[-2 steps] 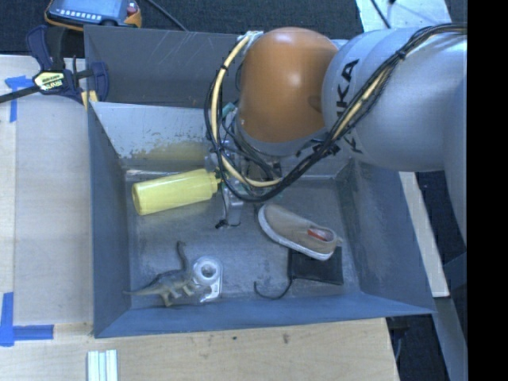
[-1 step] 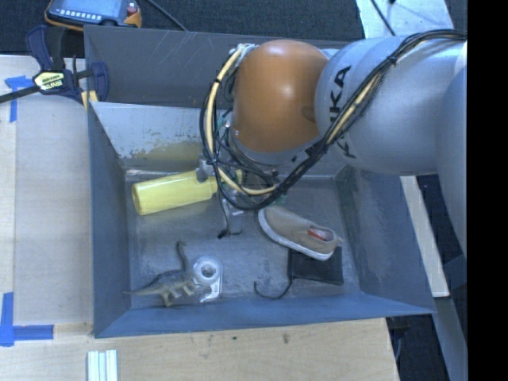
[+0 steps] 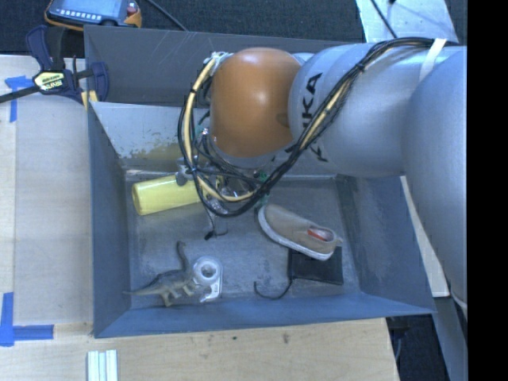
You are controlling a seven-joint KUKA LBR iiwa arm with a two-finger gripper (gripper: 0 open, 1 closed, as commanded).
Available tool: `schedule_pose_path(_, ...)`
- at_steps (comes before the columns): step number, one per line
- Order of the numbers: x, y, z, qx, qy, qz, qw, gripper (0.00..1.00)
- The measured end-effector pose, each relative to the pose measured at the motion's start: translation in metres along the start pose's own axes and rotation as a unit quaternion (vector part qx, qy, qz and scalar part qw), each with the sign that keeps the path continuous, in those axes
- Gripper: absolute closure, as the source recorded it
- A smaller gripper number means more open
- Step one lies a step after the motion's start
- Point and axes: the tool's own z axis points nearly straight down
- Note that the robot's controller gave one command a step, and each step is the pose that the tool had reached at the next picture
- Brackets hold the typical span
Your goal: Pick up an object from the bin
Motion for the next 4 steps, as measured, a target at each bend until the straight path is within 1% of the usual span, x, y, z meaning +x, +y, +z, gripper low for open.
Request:
schedule_pose_path(1, -0.028, -0.003, 0.021, -0.002, 0.0033, -0.043, 0.9991, 0.0)
schedule_pose_path(2, -0.037, 0.003, 0.002, -0.001, 0.002, -0.036, 0.9994, 0.0)
schedule_pose_path(3, -0.045, 0.016, 0.001, -0.001, -0.0003, -0.037, 0.9993, 0.0)
schedule_pose_path(4, -0.048, 0.045, 0.052, 0.001, -0.0006, -0.102, 0.9948, 0.0)
